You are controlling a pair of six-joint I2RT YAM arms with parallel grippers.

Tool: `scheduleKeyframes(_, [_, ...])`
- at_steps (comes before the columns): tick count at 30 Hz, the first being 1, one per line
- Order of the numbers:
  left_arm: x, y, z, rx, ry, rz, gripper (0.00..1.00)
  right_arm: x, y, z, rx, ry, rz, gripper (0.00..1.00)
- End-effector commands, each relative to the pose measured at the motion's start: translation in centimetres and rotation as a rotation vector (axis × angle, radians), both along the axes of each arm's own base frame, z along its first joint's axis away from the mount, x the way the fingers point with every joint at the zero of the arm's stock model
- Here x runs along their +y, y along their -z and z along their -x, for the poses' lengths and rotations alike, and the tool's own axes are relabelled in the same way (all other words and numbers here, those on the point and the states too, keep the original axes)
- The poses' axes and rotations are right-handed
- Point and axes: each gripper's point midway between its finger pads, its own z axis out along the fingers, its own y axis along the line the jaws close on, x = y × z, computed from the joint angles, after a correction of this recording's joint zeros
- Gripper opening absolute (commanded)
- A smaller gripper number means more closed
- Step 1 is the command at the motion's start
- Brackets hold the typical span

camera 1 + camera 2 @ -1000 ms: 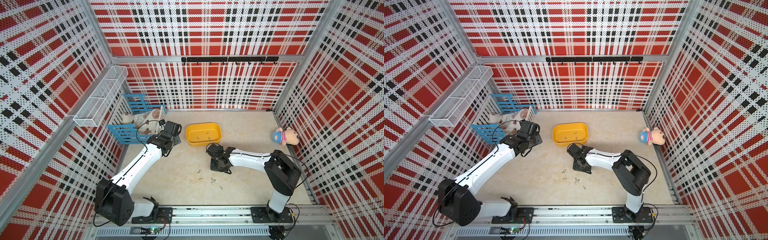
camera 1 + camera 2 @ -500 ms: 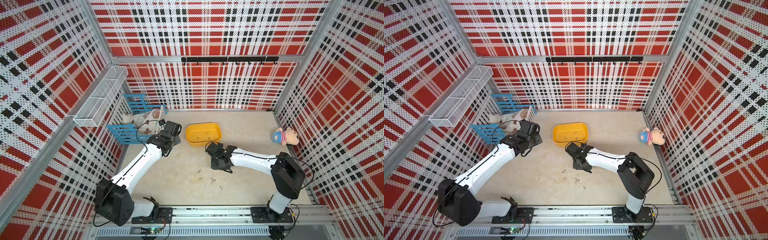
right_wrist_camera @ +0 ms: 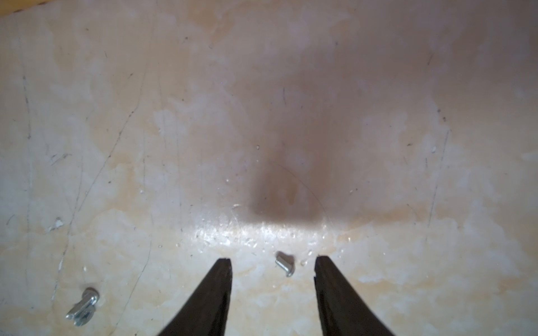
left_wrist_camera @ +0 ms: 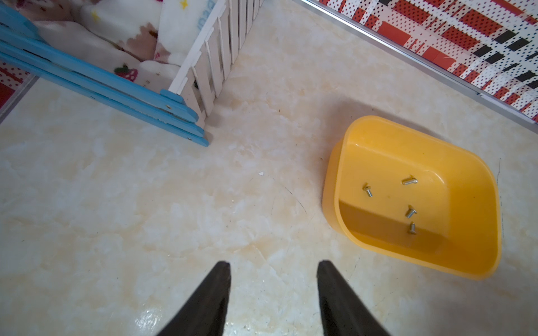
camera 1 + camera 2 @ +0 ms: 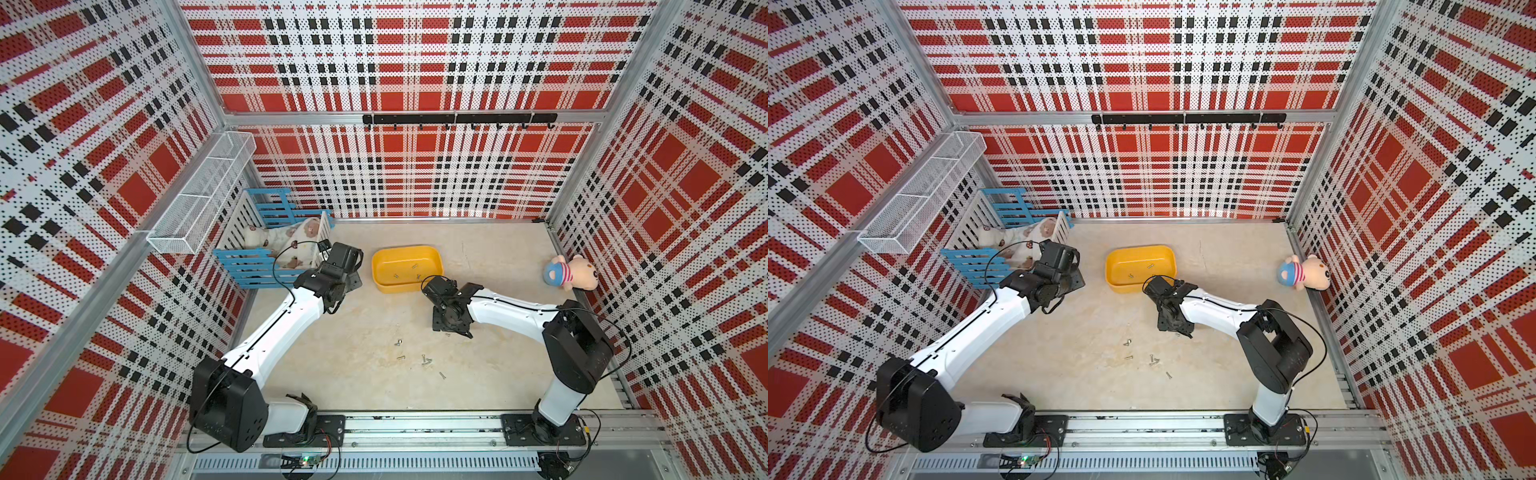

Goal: Put the screws on the desktop into the storage box
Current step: Pick up the screw from the center of the board.

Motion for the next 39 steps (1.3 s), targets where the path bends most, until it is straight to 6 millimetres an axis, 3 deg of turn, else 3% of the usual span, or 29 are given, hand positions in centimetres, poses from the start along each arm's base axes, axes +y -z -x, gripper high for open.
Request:
scheduleKeyframes(1, [0.1, -0.3, 0.0, -0.018, -0.001, 0.013, 0.55, 0.1, 1.6, 0.6, 0.04, -0.012, 0.001, 0.52])
scheduleKeyframes(11, [0.2, -0.1, 0.2, -0.017, 0.0, 0.012, 0.54, 1.0, 3.0, 1.6, 0.104, -0.064, -0.023, 0.49])
scheduleKeyframes(20, [0.1, -0.1, 0.2, -0.016, 0.001, 0.014, 0.54, 1.5, 3.7, 2.4, 0.132, -0.097, -0.019, 0.35])
scheduleKeyframes(26, [0.2, -0.2, 0.2, -0.018, 0.002, 0.014, 0.54, 1.9, 3.9, 2.7, 0.144, -0.105, -0.022, 0.3])
scheduleKeyframes(35, [0.2, -0.1, 0.3, -0.017, 0.001, 0.014, 0.54, 1.1, 4.3, 3.7, 0.163, -0.105, -0.001, 0.29])
scheduleKeyframes(39, [0.2, -0.2, 0.3, -0.018, 0.002, 0.015, 0.54, 1.3, 4.4, 3.7, 0.17, -0.11, -0.003, 0.24])
